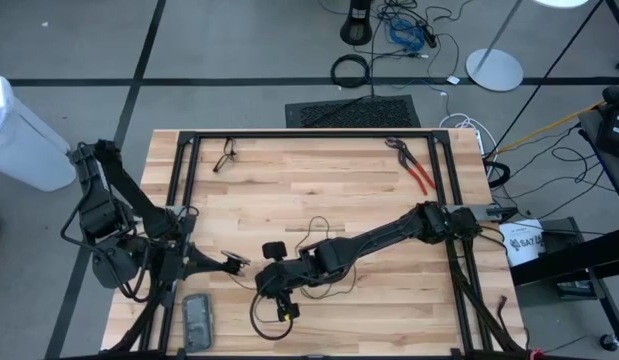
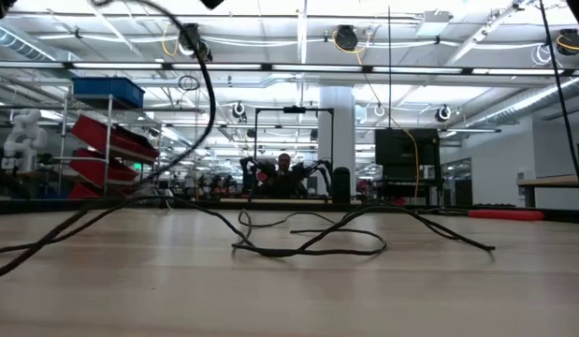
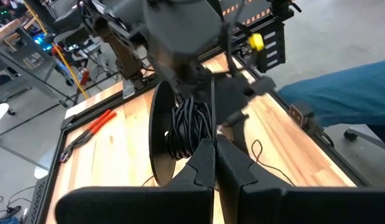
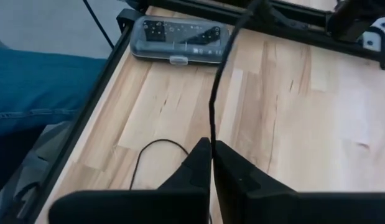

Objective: Coil cords
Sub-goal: Coil the black wire onto the spool

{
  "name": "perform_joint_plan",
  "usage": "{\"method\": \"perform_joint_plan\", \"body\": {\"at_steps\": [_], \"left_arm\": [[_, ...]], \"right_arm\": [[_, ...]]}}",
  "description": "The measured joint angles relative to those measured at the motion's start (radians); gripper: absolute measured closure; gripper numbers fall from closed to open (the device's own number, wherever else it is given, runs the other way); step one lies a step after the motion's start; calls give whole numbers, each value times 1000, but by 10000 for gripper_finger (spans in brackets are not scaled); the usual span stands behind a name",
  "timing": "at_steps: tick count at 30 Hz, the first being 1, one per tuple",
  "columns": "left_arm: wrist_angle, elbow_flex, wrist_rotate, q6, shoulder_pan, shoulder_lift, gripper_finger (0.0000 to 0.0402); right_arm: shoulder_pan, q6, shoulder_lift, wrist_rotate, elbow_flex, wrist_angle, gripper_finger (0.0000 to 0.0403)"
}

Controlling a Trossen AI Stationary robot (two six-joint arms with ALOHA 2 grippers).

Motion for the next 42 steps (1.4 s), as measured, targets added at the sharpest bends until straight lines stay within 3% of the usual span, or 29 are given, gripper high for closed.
{"method": "perform_joint_plan", "body": {"at_steps": [12, 24, 27, 33, 42], "left_arm": [[84, 0, 229, 66, 0, 31, 400], [78, 0, 240, 58, 2, 39, 400], [76, 0, 240, 53, 2, 39, 400], [75, 0, 247, 27, 2, 52, 400], [101, -1, 395, 79, 53, 122, 400]], "right_arm": [[87, 0, -99, 61, 0, -89, 402], [211, -56, -182, 146, 0, -71, 403], [240, -85, -199, 157, 0, -38, 403], [285, -198, -206, 276, 0, 54, 403], [277, -316, -207, 350, 0, 249, 403]]}}
